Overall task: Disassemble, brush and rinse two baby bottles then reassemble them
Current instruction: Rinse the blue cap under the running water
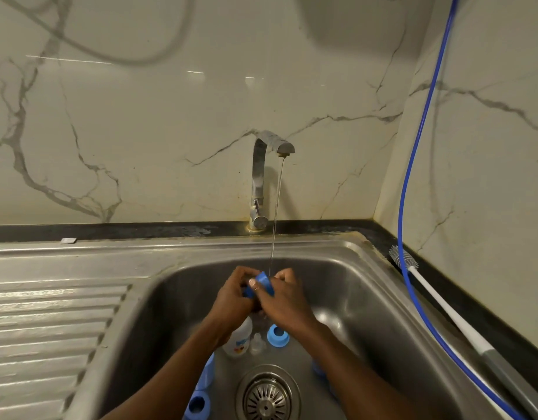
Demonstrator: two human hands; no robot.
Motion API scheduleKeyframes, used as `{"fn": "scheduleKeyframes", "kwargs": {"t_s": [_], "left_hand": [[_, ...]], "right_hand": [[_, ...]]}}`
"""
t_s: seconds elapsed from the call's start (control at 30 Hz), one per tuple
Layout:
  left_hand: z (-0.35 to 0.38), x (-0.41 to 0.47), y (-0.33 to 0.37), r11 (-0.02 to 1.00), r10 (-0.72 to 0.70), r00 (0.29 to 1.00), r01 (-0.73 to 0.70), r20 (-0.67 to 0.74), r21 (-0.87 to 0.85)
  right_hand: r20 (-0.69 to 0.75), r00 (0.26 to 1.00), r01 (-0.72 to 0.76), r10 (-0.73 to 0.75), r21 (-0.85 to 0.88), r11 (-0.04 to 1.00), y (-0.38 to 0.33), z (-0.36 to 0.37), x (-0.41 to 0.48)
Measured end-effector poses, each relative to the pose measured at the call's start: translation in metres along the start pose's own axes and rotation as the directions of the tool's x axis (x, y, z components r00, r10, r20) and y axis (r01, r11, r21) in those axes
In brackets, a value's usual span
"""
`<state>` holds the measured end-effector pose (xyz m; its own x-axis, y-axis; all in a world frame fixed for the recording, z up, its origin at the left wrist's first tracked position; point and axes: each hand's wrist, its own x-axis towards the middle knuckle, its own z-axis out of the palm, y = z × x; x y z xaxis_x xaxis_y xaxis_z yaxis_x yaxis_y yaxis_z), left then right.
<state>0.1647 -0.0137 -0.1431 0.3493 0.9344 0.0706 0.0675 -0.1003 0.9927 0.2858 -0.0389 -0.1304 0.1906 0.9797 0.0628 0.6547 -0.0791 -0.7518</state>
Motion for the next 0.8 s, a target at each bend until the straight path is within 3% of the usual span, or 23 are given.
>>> {"fn": "scheduleKeyframes", "kwargs": {"t_s": [0.1, 0.27, 0.33, 0.43, 0.57, 0.63, 0.73, 0.8], "left_hand": [[0.001, -0.001, 0.004, 0.999, 0.015, 1.000, -0.014, -0.014, 0.041], [0.002, -0.003, 0.012, 0.970, -0.089, 0.962, 0.142, 0.259, -0.196], [0.005, -0.005, 0.010, 0.980, -0.084, 0.964, 0.125, 0.253, -0.152], [0.013, -0.009, 0.009, 0.999, -0.016, 0.992, 0.011, 0.124, 0.044], [0.008, -0.005, 0.009, 1.000, 0.005, 0.992, -0.001, 0.128, -0.031], [0.003, -0.003, 0.008, 0.998, -0.013, 0.993, 0.019, 0.120, -0.054], [0.004, -0.002, 0.008, 1.000, 0.010, 1.000, -0.011, -0.005, -0.019], [0.010, -0.006, 0.011, 0.999, 0.025, 1.000, -0.025, -0.019, 0.022]], "right_hand": [[0.012, 0.999, 0.039, -0.042, 0.202, 0.979, -0.008, -0.002, -0.003], [0.006, 0.998, -0.052, 0.056, 0.479, 0.876, -0.010, -0.014, -0.005], [-0.012, 0.998, -0.047, 0.056, 0.388, 0.920, -0.009, -0.019, -0.006], [-0.080, 0.996, 0.048, -0.046, 0.023, 0.999, -0.009, -0.013, -0.006], [-0.092, 0.978, 0.172, -0.189, -0.163, 0.971, -0.002, -0.005, -0.001], [-0.071, 0.982, 0.164, -0.173, -0.118, 0.979, 0.003, -0.009, 0.000], [-0.093, 0.993, 0.093, -0.076, 0.194, 0.977, -0.003, -0.013, -0.001], [-0.076, 0.994, 0.094, -0.082, 0.165, 0.982, -0.008, -0.012, -0.002]]}}
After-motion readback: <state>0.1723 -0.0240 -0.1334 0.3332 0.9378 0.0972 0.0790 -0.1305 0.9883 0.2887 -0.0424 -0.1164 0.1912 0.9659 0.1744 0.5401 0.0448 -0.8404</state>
